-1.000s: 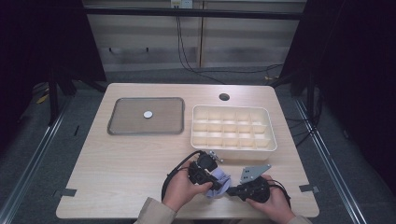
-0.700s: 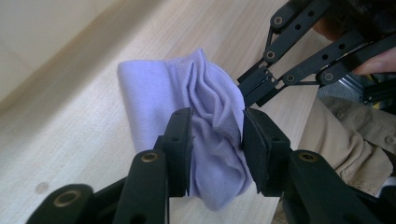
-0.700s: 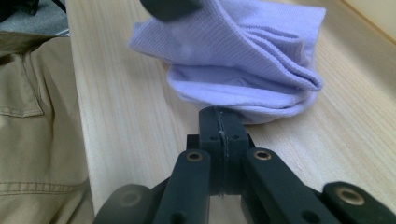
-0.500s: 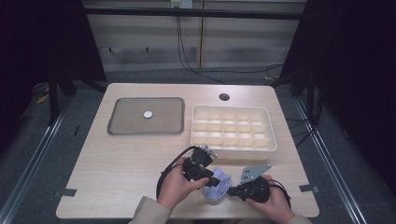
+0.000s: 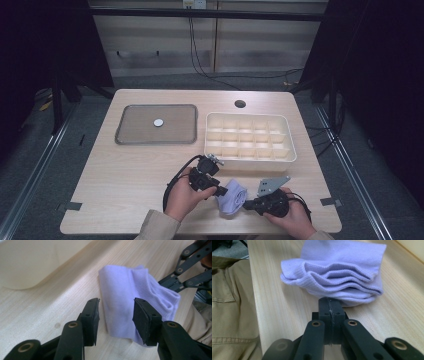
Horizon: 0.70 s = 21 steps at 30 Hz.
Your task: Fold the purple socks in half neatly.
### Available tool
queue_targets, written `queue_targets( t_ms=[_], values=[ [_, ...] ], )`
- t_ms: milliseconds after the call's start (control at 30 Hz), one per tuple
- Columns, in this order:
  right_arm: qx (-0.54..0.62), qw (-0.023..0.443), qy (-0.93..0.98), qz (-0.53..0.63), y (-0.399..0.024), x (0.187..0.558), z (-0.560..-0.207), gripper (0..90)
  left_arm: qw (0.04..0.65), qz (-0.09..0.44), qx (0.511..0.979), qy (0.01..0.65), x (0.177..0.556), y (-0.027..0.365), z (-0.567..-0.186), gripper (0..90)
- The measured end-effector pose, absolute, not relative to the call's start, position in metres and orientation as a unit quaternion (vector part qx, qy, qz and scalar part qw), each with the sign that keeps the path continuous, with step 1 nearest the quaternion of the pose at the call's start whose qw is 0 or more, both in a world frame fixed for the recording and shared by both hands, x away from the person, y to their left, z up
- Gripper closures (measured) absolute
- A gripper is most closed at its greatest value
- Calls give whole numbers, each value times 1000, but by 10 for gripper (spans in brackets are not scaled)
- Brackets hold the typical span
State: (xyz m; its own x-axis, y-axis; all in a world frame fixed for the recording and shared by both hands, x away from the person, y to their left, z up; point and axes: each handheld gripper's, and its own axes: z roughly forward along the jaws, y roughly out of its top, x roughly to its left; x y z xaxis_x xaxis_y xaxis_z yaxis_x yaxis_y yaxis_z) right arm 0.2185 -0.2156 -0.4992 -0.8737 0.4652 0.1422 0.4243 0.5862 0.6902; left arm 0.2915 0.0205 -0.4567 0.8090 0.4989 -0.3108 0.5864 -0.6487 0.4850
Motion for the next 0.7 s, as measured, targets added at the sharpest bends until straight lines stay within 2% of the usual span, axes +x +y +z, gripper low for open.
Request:
queue_targets(
  t_ms=[533,700],
  values=[
    [249,27,891,380,-215,219,-499,900,278,-92,904,311,294,13,-470,668],
    [248,28,891,380,-215,218,-499,900,275,-98,905,309,292,11,-471,732]
  ],
)
